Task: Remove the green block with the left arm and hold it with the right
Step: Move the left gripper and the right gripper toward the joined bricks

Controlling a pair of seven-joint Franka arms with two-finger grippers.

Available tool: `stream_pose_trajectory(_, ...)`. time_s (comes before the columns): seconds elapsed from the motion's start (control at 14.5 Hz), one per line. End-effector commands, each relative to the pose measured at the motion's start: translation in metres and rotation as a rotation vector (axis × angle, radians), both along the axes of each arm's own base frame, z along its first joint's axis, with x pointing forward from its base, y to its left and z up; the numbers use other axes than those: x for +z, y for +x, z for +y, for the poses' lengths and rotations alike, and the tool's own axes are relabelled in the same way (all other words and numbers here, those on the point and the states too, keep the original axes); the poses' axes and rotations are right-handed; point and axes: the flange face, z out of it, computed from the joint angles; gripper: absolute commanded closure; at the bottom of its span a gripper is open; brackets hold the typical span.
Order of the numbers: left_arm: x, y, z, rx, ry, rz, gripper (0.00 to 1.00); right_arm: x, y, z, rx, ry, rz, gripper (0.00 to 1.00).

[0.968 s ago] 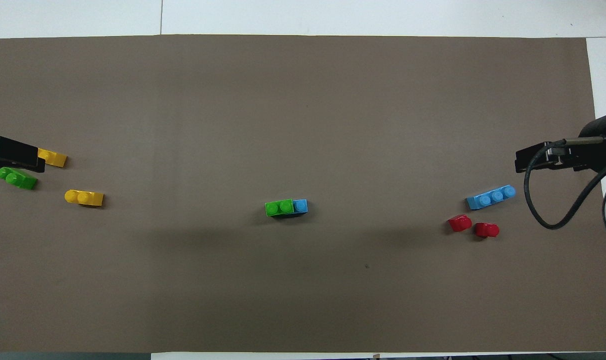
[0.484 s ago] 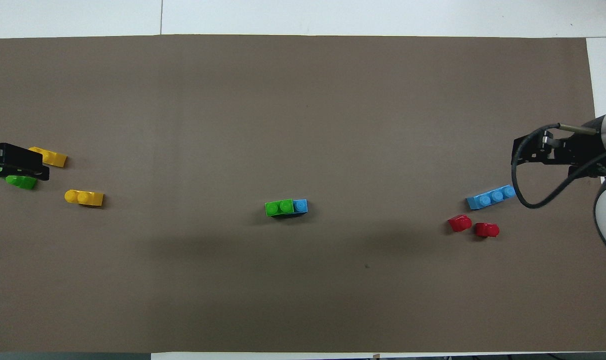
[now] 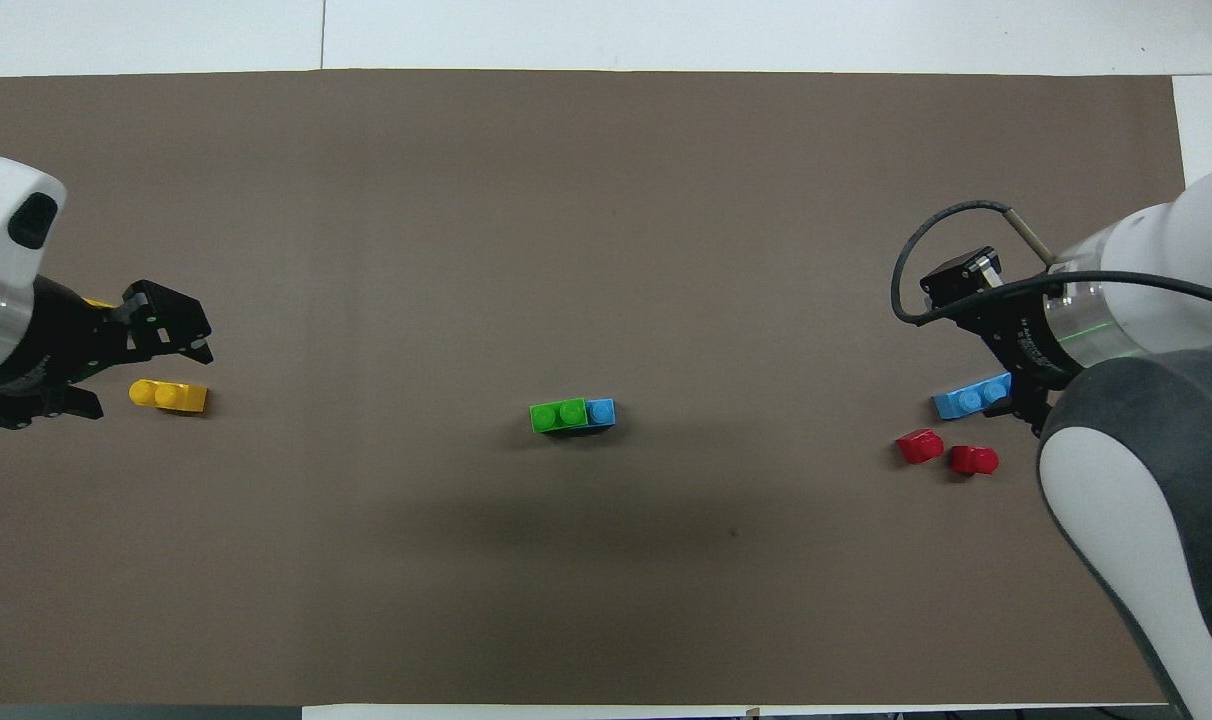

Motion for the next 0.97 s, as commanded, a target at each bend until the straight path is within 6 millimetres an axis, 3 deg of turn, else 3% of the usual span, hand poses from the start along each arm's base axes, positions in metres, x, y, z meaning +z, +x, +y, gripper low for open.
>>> stream_pose_trajectory(0.0, -0.017, -0.027, -0.027, 0.166, 0.017, -0.053, 0.00, -0.021, -0.005, 0.012, -0.210, 0.076, 0.039, 0.00)
stream_pose_trajectory(0.14, -0.022, -0.035, -0.047, 0.308, 0.016, -0.085, 0.00, -0.044, 0.000, 0.020, -0.326, 0.145, 0.099, 0.00)
stream_pose_trajectory(0.55, -0.056, -0.057, -0.105, 0.760, 0.003, -0.102, 0.00, -0.119, 0.001, 0.055, -0.440, 0.327, 0.141, 0.00)
stream_pose_trajectory(0.9, -0.079, -0.073, -0.150, 1.011, -0.031, -0.099, 0.00, -0.156, 0.001, 0.095, -0.452, 0.407, 0.111, 0.00)
